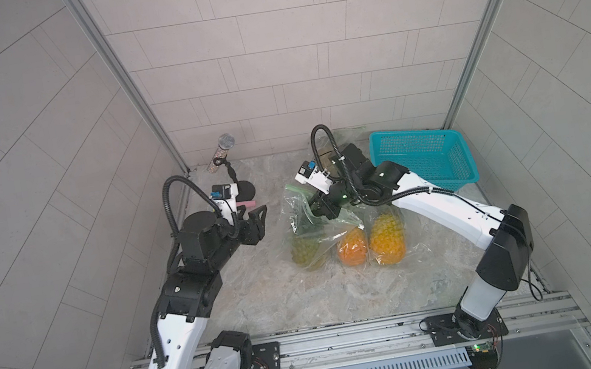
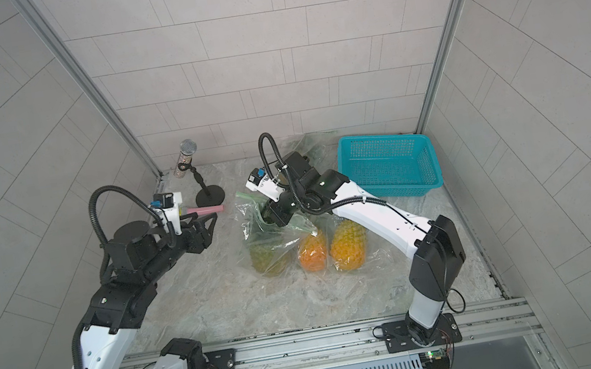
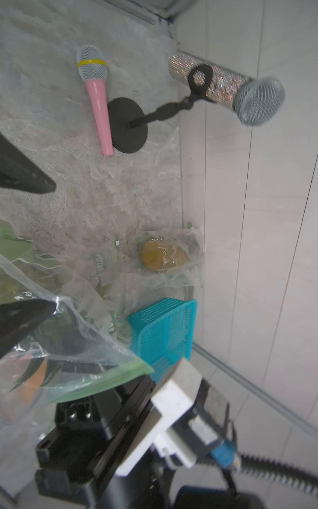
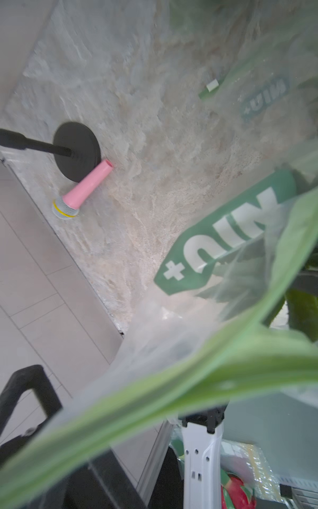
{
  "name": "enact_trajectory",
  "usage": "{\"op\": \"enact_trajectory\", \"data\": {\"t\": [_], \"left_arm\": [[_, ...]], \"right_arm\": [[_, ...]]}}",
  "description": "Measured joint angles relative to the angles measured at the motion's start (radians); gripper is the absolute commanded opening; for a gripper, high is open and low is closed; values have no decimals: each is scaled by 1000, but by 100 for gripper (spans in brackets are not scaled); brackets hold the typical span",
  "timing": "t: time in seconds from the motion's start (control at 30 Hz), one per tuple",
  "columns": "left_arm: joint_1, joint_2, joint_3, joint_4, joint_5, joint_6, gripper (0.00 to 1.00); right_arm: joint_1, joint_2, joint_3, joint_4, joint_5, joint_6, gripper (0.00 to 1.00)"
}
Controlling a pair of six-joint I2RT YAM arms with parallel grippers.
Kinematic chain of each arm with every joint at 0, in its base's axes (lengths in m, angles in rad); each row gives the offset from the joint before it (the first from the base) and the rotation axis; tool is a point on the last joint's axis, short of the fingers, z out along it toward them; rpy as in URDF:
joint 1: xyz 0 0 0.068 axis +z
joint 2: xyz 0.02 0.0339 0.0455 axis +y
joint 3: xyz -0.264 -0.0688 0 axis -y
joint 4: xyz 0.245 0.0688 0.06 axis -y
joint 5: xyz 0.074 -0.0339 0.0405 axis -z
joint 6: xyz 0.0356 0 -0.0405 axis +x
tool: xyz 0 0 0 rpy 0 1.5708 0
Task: Open the zip-top bag and take out the pineapple
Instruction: Pick up the pineapple from the zipper food storage bag.
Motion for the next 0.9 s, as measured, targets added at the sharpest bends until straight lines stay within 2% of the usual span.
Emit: {"op": "enact_trajectory", "data": {"t": [0.13, 0.37, 0.7, 0.9], "left_arm": [[16, -16, 3, -21, -89, -110, 81], [28, -19, -40, -10, -123, -289, 87], [29, -1, -193, 145, -82, -563, 89], [29, 69, -207, 241, -8, -636, 91]], "right_arm": [[-31, -59, 6, 46, 8, 63, 0], [-88, -118, 48, 89, 11, 145, 0], [-107, -136, 49, 143, -1, 224, 0], [-106, -136, 49, 165, -21, 255, 0]]}}
